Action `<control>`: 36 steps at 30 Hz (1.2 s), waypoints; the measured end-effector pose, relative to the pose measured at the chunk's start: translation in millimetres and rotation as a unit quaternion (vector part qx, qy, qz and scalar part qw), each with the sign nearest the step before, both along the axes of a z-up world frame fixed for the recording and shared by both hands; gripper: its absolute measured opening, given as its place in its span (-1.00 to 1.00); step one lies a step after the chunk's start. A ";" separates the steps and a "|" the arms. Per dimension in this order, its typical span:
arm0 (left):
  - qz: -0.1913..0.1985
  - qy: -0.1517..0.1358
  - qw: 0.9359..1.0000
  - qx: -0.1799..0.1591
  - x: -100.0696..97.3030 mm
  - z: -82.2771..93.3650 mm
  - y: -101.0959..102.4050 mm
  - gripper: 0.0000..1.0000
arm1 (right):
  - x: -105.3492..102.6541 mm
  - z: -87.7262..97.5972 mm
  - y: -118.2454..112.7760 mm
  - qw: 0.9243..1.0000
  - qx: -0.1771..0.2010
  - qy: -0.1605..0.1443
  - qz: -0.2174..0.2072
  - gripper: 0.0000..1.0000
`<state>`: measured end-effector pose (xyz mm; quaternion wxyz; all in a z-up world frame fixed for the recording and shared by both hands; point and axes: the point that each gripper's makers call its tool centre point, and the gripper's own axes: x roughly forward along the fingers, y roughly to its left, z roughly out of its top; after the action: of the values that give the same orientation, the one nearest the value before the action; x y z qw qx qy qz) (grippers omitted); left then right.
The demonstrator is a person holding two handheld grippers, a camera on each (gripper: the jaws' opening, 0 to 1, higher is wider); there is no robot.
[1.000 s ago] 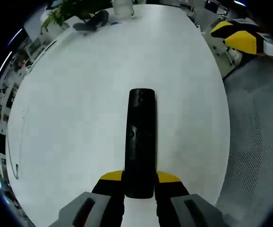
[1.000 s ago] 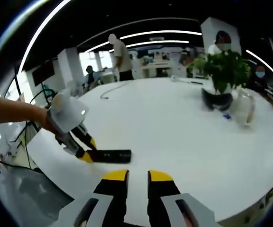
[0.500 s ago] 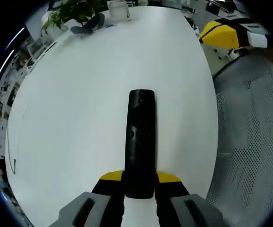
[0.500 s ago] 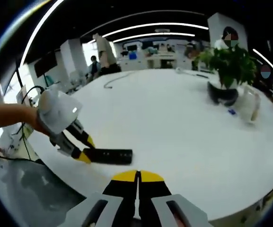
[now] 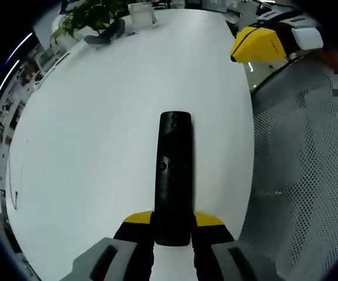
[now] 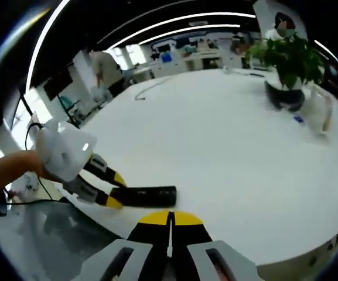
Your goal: Press the specified remote control buttons in sequence, fully releasing each button before pressing the next.
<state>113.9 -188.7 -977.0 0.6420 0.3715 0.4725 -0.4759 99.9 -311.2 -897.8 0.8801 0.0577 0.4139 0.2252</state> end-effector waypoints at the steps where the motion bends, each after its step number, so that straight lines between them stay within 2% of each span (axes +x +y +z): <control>1: 0.002 -0.001 1.000 -0.002 -0.5 0.0 0.0 -0.54 | -0.4 0.5 0.7 1.000 0.000 -0.001 0.002 -1.00; 5: 0.012 -0.004 1.000 -0.021 -6.3 0.5 -1.0 -0.54 | -2.0 4.9 7.6 1.000 0.021 0.009 0.015 -1.00; 8: 0.030 -0.009 0.999 -0.040 -10.2 0.5 -2.7 -0.54 | -4.2 1.5 18.4 0.998 0.038 0.042 0.038 -1.00; 11: 0.044 -0.016 0.997 -0.060 -15.9 0.9 -4.7 -0.54 | -5.1 -10.0 25.2 0.994 0.022 0.084 0.067 -1.00; 13: 0.048 -0.020 0.996 -0.071 -18.4 1.3 -5.3 -0.54 | -0.1 -13.5 26.5 0.993 0.011 0.090 0.073 -1.00; 17: 0.061 -0.024 0.994 -0.090 -19.1 1.4 -6.3 -0.54 | 18.7 -18.4 28.0 0.993 0.019 0.102 0.057 -1.00; 19: 0.062 -0.028 0.993 -0.099 -19.6 1.2 -6.6 -0.54 | 24.0 -24.8 27.8 0.990 0.025 0.129 0.044 -1.00; 21: 0.064 -0.031 0.992 -0.109 -19.1 1.0 -6.7 -0.53 | 28.7 -29.1 28.5 0.987 0.042 0.149 0.033 -1.00; 24: 0.064 -0.034 0.989 -0.125 -18.8 1.4 -6.7 -0.53 | 34.4 -33.3 31.6 0.981 0.088 0.171 -0.001 -1.00; 26: 0.072 -0.039 0.986 -0.142 -19.4 2.3 -7.3 -0.53 | 32.4 -42.4 30.9 0.977 0.097 0.190 -0.008 -1.00; 28: 0.074 -0.048 0.983 -0.162 -20.3 2.4 -7.8 -0.53 | 31.3 -48.1 29.4 0.978 0.093 0.187 -0.008 -1.00; 32: 0.084 -0.077 0.971 -0.210 -24.5 4.8 -15.9 -0.53 | 28.6 -52.5 25.9 0.978 0.095 0.183 -0.014 -1.00; 33: 0.086 -0.077 0.970 -0.215 -27.3 4.1 -16.1 -0.53 | 29.2 -49.0 25.9 0.979 0.097 0.180 -0.010 -1.00; 34: 0.081 -0.077 0.970 -0.214 -28.5 3.8 -15.6 -0.53 | 34.6 -47.0 25.1 0.983 0.097 0.157 -0.010 -1.00; 36: 0.066 -0.074 0.972 -0.211 -28.1 4.1 -16.6 -0.53 | 35.5 -49.9 19.9 0.983 0.090 0.157 -0.022 -1.00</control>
<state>85.8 -205.3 -973.0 0.7693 0.2293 0.3362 -0.4925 135.4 -291.3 -947.8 0.8002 0.1805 0.5236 0.2300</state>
